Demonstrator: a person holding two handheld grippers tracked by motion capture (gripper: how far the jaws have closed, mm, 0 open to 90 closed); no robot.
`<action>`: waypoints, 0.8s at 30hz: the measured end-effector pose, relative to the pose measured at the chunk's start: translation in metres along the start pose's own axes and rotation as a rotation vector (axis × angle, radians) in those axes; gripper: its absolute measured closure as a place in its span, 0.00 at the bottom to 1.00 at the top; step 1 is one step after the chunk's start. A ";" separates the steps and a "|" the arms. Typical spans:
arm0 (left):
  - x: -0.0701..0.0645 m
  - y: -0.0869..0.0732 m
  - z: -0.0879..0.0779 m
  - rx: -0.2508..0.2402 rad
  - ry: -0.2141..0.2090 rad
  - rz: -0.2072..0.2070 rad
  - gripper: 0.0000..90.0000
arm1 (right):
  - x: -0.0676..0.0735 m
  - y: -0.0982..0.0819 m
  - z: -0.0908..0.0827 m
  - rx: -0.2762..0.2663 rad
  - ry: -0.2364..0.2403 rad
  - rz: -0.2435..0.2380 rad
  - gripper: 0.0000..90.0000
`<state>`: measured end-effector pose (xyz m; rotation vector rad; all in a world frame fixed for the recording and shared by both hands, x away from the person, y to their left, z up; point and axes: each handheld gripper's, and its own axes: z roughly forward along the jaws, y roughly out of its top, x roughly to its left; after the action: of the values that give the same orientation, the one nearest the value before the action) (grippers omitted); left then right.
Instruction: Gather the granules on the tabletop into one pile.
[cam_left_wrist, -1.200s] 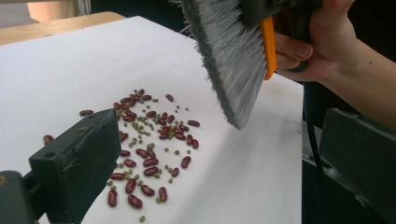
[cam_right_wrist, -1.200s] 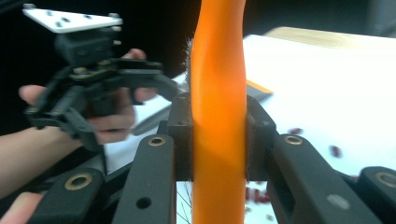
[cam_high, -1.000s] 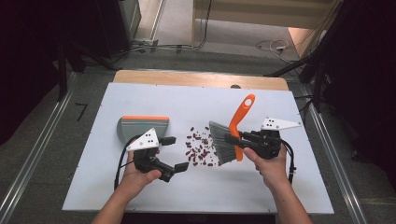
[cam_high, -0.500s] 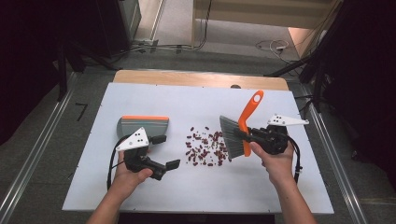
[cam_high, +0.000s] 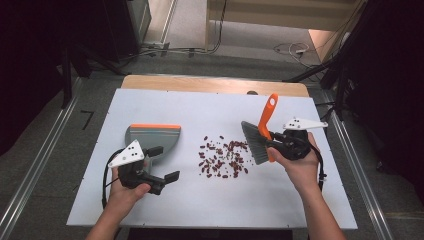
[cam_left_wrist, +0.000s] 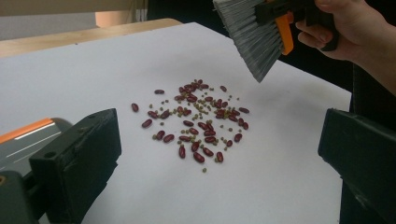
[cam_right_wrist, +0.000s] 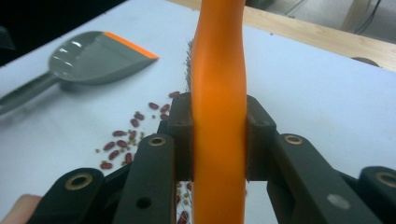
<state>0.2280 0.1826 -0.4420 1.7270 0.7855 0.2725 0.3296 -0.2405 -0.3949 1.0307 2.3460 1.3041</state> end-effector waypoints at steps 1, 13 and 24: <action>0.000 -0.001 -0.002 0.000 0.007 0.001 0.00 | -0.001 0.001 0.002 0.014 -0.009 0.000 0.76; 0.002 -0.010 -0.008 -0.007 0.049 0.001 0.00 | -0.008 0.027 0.040 0.241 -0.225 -0.135 0.76; 0.006 -0.019 -0.007 -0.008 0.040 -0.011 0.00 | 0.006 0.031 0.094 0.452 -0.469 -0.385 0.76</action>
<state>0.2215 0.1940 -0.4581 1.7142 0.8222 0.3032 0.3898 -0.1662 -0.4218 0.8178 2.3376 0.3506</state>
